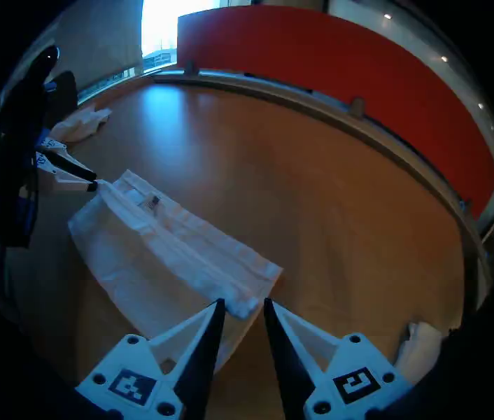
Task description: Fold towel
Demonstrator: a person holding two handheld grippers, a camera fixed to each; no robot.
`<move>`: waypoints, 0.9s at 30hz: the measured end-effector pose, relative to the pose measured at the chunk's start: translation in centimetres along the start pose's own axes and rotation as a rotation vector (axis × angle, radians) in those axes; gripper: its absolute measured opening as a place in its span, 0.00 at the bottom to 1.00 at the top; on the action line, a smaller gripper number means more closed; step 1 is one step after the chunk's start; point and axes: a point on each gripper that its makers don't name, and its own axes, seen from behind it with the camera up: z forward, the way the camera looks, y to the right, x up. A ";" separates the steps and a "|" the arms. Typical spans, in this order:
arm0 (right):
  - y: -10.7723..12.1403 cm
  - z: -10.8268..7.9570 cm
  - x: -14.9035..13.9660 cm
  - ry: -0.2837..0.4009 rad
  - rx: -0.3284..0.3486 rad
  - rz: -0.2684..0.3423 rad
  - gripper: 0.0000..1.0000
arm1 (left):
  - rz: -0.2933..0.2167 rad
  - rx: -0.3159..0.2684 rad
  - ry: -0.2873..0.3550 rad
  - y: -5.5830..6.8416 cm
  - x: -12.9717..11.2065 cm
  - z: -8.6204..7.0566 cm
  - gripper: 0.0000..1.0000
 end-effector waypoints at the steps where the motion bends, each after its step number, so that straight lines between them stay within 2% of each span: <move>1: 0.1 0.1 0.0 -0.002 -0.006 -0.003 0.49 | 0.003 0.005 0.000 -0.1 0.0 0.0 0.42; 4: 0.5 0.4 0.0 -0.004 -0.022 -0.009 0.60 | 0.007 0.017 0.001 -0.5 0.1 0.1 0.55; 11: 1.3 0.7 0.6 0.010 -0.049 0.010 0.63 | -0.005 0.038 0.015 -1.4 0.7 -0.1 0.75; 18: 1.9 0.1 1.5 0.037 -0.061 0.025 0.71 | -0.006 0.056 0.033 -2.2 1.3 -0.9 0.83; 22: 1.9 -0.4 1.4 0.044 -0.061 0.022 0.87 | -0.015 0.057 0.036 -2.4 1.1 -1.4 0.87; 27: 1.4 -1.3 0.9 0.053 -0.055 0.026 0.87 | -0.029 0.049 0.040 -2.2 0.4 -2.2 0.87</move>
